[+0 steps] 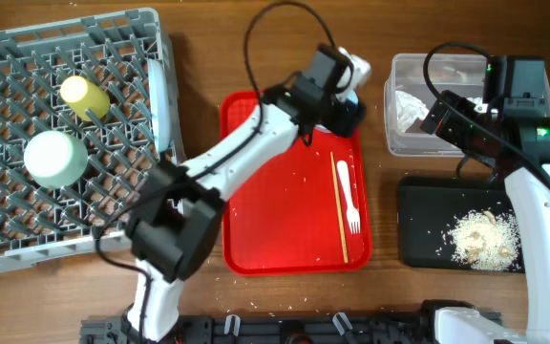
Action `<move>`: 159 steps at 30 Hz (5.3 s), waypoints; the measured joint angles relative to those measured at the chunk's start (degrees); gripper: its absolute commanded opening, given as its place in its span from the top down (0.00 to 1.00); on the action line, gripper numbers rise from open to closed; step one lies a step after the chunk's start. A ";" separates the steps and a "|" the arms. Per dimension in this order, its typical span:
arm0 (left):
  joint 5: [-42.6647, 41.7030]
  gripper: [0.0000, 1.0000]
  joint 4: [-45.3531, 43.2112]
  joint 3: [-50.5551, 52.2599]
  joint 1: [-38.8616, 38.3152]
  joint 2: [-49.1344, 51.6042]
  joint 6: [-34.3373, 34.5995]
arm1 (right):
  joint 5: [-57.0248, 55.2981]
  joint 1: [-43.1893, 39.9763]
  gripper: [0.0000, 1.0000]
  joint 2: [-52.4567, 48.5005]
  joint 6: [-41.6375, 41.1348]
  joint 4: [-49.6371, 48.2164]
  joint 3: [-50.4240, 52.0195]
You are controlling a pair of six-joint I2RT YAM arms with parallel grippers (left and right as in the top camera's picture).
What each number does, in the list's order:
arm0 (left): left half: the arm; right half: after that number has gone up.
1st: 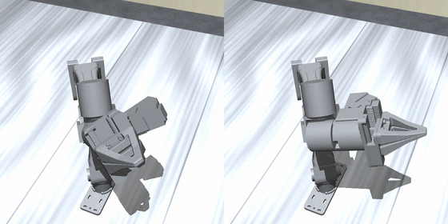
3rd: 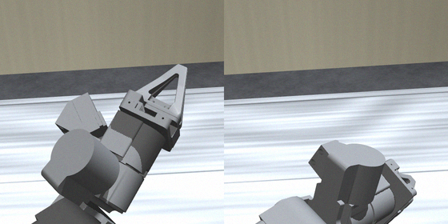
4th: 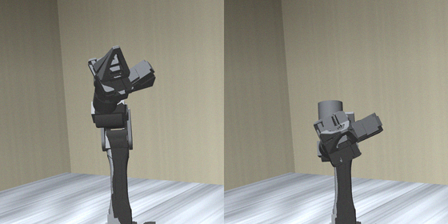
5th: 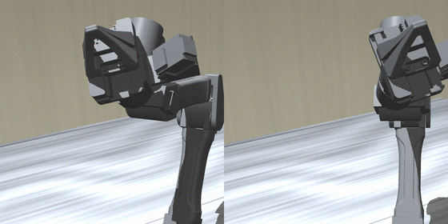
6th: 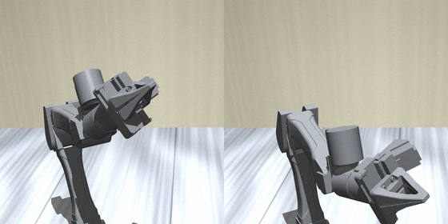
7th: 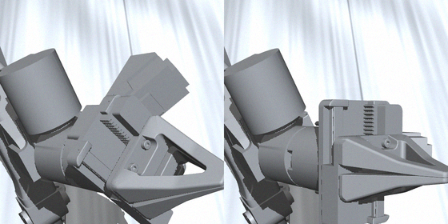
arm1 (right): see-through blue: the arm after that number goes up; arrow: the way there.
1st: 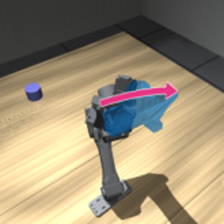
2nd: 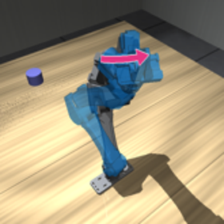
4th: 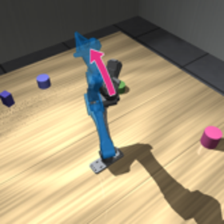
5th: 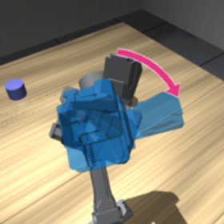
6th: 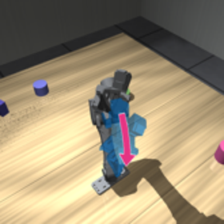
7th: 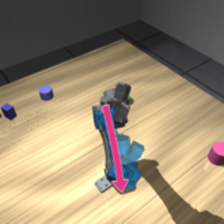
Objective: Sort waste into correct bins and load items into the dishwasher rack
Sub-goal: 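Reach the left gripper to the light-blue bowl and grasp its rim, then carry the light-blue bowl to the rack with the left gripper, then lower the bowl into the rack and release it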
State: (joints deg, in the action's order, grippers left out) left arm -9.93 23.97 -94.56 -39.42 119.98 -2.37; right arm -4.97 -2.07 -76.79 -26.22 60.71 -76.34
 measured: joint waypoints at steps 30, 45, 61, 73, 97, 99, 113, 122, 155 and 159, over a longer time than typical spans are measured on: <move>4.24 0.96 -0.85 -0.02 -1.88 7.10 -4.39 | 0.00 0.00 0.00 0.00 0.00 0.02 0.00; -4.13 0.96 7.87 -0.04 7.89 -22.43 17.75 | 0.00 0.00 0.00 0.00 0.00 0.07 0.00; -44.28 0.96 12.79 0.00 76.35 -21.38 28.61 | 0.00 -0.02 0.00 0.00 0.00 -0.11 0.00; -55.10 0.96 -17.00 0.44 83.43 1.40 42.42 | 0.00 -0.02 0.00 0.00 0.00 0.02 0.00; -55.98 0.59 -9.16 -0.31 91.23 5.73 42.38 | 0.00 -0.02 0.00 0.00 0.00 0.04 0.00; -55.95 0.61 -5.53 -0.28 93.68 5.70 42.07 | 0.00 -0.02 0.00 0.00 0.00 0.02 0.00; -49.33 0.96 4.33 0.09 90.07 -8.11 30.88 | 0.00 -0.02 0.00 0.00 0.00 0.04 0.00; 2.32 0.96 3.28 0.00 72.81 -8.39 14.12 | 0.00 -0.02 0.00 0.00 0.00 0.02 0.00; -3.06 0.96 8.81 0.09 80.50 -2.75 12.48 | 0.00 -0.02 0.00 0.00 0.00 0.04 0.00; -2.16 0.96 13.88 0.09 83.03 -2.89 12.48 | 0.00 -0.02 0.00 0.00 0.00 0.02 0.00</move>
State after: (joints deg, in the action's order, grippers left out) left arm -12.10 37.85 -94.48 43.62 117.10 10.11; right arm -4.97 -2.09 -76.79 -26.22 60.73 -76.34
